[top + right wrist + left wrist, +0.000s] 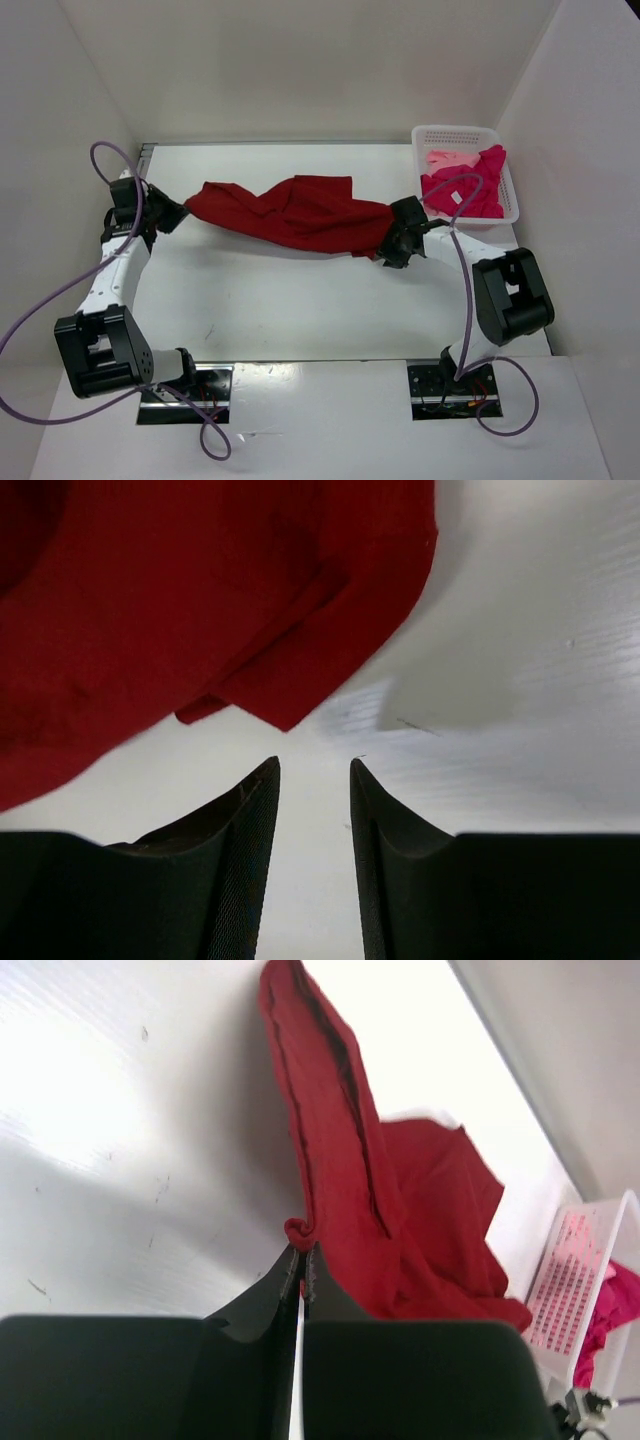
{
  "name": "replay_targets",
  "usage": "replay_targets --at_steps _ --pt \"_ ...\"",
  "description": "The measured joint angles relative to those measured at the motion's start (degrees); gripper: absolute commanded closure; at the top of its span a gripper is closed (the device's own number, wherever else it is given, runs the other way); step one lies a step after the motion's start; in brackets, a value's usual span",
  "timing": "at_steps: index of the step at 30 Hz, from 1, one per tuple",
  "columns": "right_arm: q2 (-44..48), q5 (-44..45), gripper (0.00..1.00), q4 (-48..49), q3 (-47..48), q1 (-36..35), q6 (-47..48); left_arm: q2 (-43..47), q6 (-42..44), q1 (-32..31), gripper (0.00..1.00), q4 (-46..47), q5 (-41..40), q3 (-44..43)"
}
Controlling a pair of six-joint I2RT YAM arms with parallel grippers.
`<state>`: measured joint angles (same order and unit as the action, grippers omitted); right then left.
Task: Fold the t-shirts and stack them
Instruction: Flatten out the tshirt
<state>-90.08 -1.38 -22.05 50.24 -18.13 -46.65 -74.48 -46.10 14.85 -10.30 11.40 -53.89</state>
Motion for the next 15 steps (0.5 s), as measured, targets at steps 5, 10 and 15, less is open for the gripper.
replay_targets --at_steps 5,10,15 --pt "-3.6 1.3 0.55 2.8 0.2 0.0 -1.0 -0.6 1.1 0.0 1.0 -0.9 2.6 1.0" --pt "-5.3 0.7 0.55 5.2 1.0 0.0 -1.5 -1.9 1.2 -0.7 1.0 -0.9 4.0 1.4" --pt "-8.3 -0.6 0.93 7.8 3.2 0.0 -1.8 -3.1 1.2 -1.7 1.0 -0.8 5.0 1.4"
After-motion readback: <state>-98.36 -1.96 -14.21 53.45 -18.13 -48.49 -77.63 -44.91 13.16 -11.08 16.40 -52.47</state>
